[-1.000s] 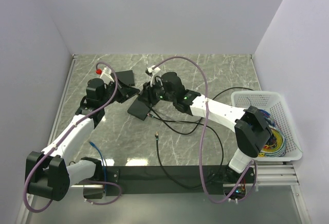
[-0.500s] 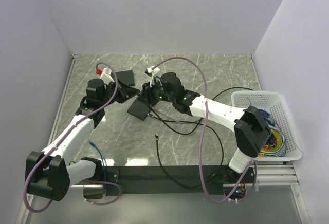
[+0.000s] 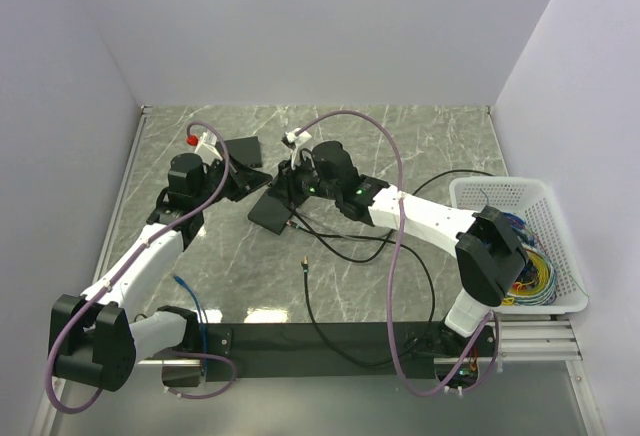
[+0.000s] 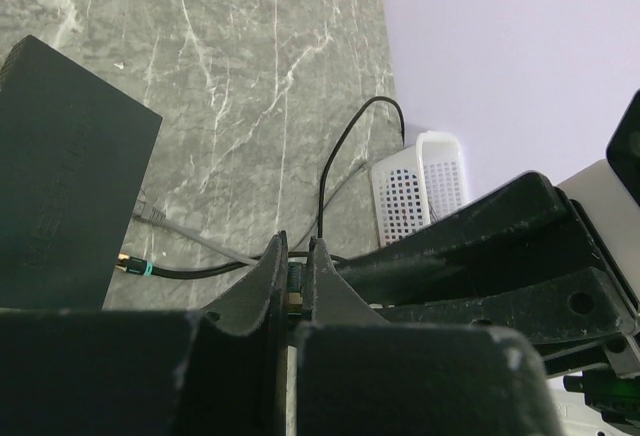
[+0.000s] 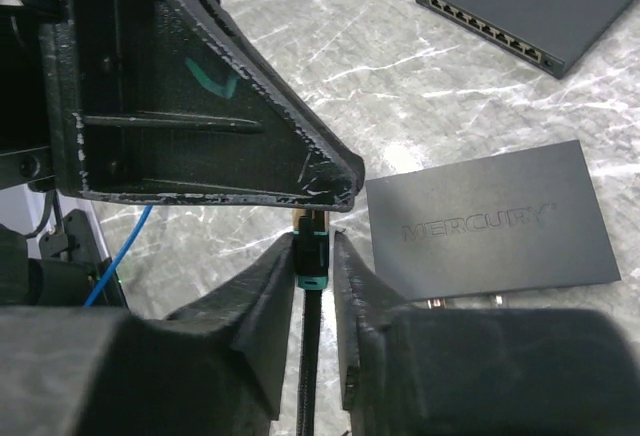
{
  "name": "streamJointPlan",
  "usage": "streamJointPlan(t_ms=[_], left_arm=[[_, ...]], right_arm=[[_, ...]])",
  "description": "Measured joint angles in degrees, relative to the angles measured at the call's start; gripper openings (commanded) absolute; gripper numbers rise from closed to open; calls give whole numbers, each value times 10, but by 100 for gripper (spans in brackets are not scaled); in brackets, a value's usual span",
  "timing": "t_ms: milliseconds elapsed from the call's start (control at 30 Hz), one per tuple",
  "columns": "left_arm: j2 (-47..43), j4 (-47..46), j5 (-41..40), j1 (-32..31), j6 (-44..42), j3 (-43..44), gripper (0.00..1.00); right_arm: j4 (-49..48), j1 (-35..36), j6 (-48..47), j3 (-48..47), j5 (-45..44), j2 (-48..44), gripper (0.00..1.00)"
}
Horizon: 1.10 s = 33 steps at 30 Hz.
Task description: Insert the plug into the switch port
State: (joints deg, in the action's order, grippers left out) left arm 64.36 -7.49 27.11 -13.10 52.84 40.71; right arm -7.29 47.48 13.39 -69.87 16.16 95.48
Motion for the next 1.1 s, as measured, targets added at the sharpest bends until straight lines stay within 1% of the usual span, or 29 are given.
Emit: streamJointPlan(t_ms=[33, 67, 200, 333, 500, 533, 567, 700, 833, 1100], left_arm=[[0, 0, 0, 0, 0, 0, 1], [0, -2, 0, 0, 0, -1, 0], [0, -5, 0, 0, 0, -2, 0], [0, -9, 0, 0, 0, -2, 0], [0, -13, 0, -1, 0, -2, 0], [0, -13, 0, -1, 0, -2, 0], [0, -12, 0, -1, 0, -3, 0], [0, -12, 0, -1, 0, -7, 0], [0, -12, 0, -1, 0, -10, 1], [0, -12, 0, -1, 0, -10, 0]], right_arm=[[-1, 0, 2, 0, 1, 0, 22], [-1, 2, 2, 0, 1, -1, 17], [-1, 2, 4, 1, -2, -2, 13], [-1, 2, 4, 1, -4, -3, 23], [-1, 3, 5, 2, -7, -6, 28], [-1, 3, 5, 2, -8, -6, 32], [-2, 3, 6, 3, -10, -7, 33], [-4, 3, 7, 9, -17, -15, 33], [-6, 3, 7, 9, -17, -18, 31], [-7, 3, 7, 9, -14, -19, 32]])
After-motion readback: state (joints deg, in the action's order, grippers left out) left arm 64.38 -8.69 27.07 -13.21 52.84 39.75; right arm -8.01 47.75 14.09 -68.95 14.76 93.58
